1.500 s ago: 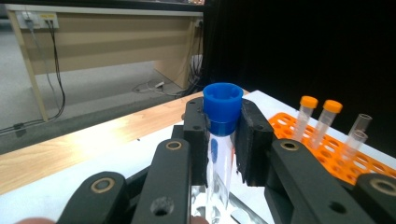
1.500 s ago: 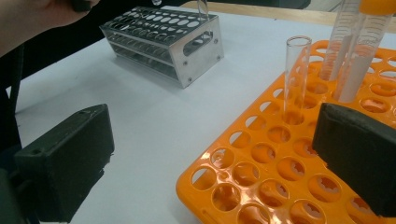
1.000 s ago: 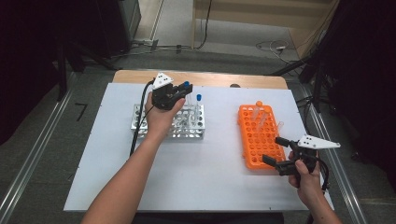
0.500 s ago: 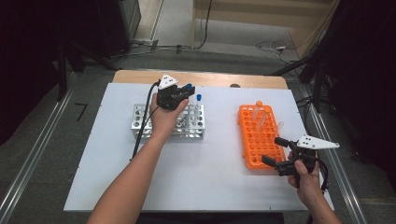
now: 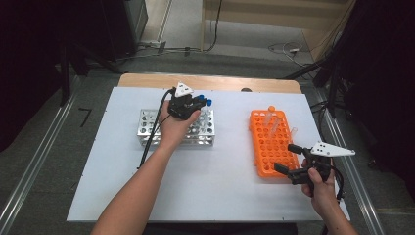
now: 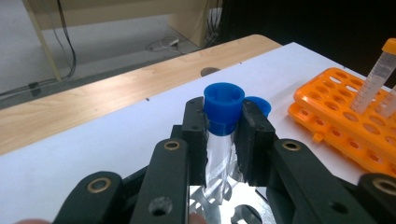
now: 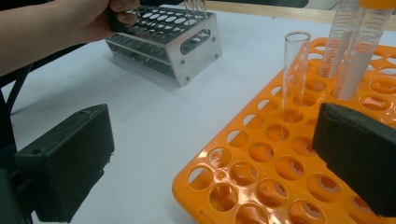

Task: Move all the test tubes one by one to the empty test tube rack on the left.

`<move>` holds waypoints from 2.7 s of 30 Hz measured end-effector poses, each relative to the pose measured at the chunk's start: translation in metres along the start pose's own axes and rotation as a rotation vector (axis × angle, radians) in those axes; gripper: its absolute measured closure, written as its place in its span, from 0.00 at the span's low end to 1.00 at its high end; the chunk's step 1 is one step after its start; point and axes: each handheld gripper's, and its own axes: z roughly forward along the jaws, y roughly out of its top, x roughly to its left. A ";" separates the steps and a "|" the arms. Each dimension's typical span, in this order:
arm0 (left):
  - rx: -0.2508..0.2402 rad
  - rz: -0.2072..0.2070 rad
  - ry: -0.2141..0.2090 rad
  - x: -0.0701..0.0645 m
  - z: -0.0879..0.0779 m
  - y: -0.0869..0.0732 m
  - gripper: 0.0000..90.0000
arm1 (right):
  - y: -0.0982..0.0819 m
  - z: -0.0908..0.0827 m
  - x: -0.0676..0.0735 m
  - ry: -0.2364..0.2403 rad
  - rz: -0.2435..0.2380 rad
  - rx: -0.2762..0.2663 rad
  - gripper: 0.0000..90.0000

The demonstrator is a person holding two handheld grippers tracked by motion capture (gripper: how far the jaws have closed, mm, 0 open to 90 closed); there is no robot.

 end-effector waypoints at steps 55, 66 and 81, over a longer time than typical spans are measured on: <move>-0.118 -0.050 -0.133 -0.033 -0.127 -0.053 0.00 | 0.001 0.001 -0.033 -0.094 0.043 -0.004 0.00; -0.109 -0.065 -0.145 -0.030 -0.143 -0.069 0.00 | -0.001 0.010 -0.052 -0.169 0.060 0.010 0.04; -0.093 -0.090 -0.135 -0.028 -0.143 -0.078 0.00 | -0.008 0.027 -0.068 -0.321 0.102 0.032 0.61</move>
